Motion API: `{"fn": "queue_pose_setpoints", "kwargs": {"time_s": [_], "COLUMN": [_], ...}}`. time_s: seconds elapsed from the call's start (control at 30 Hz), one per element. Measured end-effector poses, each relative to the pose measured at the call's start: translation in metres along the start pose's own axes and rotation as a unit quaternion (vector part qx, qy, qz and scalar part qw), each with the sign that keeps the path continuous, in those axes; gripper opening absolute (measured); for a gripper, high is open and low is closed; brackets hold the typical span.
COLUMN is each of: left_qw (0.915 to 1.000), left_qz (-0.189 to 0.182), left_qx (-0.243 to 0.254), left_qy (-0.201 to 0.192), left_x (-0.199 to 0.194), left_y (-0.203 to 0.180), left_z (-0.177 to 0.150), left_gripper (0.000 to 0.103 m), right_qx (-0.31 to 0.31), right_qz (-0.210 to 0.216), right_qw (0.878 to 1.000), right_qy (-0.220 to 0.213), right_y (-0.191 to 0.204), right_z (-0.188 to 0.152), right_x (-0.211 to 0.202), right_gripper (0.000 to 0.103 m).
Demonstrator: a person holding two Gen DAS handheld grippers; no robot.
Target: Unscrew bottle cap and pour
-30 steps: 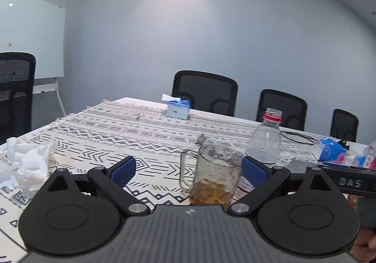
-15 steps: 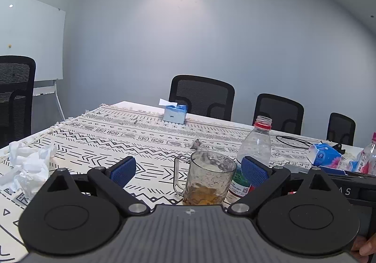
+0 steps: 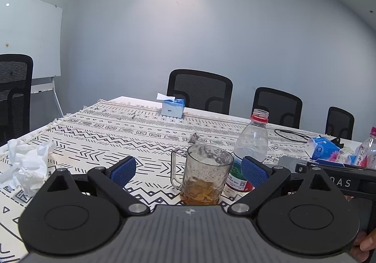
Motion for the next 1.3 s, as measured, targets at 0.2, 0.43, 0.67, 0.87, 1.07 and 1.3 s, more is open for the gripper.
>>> {"fn": "queue_pose_setpoints", "kwargs": {"time_s": [0.2, 0.43, 0.67, 0.87, 1.07, 1.3], "left_qw": [1.0000, 0.9999, 0.9999, 0.9999, 0.9999, 0.9999], "left_qz": [-0.004, -0.007, -0.006, -0.007, -0.008, -0.008], "left_qx": [0.001, 0.001, 0.001, 0.002, 0.002, 0.002], "left_qy": [0.003, 0.008, 0.009, 0.010, 0.011, 0.013], "left_x": [0.0004, 0.0013, 0.0018, 0.0021, 0.0026, 0.0030], "left_y": [-0.0012, -0.0014, -0.0003, 0.0003, 0.0001, 0.0002], "left_z": [-0.0006, -0.0016, -0.0012, -0.0010, -0.0011, -0.0020], "left_gripper": [0.098, 0.098, 0.098, 0.098, 0.098, 0.098], "right_qx": [-0.001, -0.004, -0.006, -0.008, -0.008, -0.009], "right_qz": [-0.004, -0.004, -0.004, -0.005, -0.004, -0.004], "right_qw": [1.000, 1.000, 1.000, 1.000, 1.000, 1.000], "right_qy": [-0.003, -0.003, -0.002, -0.003, -0.003, -0.003], "right_y": [0.0006, 0.0021, 0.0021, 0.0023, 0.0033, 0.0036], "right_z": [0.0007, -0.0002, -0.0003, 0.0000, -0.0006, -0.0004], "right_x": [0.0002, 0.0014, 0.0015, 0.0007, 0.0004, -0.0003], "right_gripper": [0.096, 0.096, 0.096, 0.096, 0.096, 0.096]}}
Point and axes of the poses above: each gripper's, at about its wrist camera, not at the fingertips, and x roughly the way its jaws point, y to its left, z to its top, the point moved 1 cm from there along x, roughly the way its jaws point, and after that the axes turned 2 degrees about x, right-handed, at the moved point
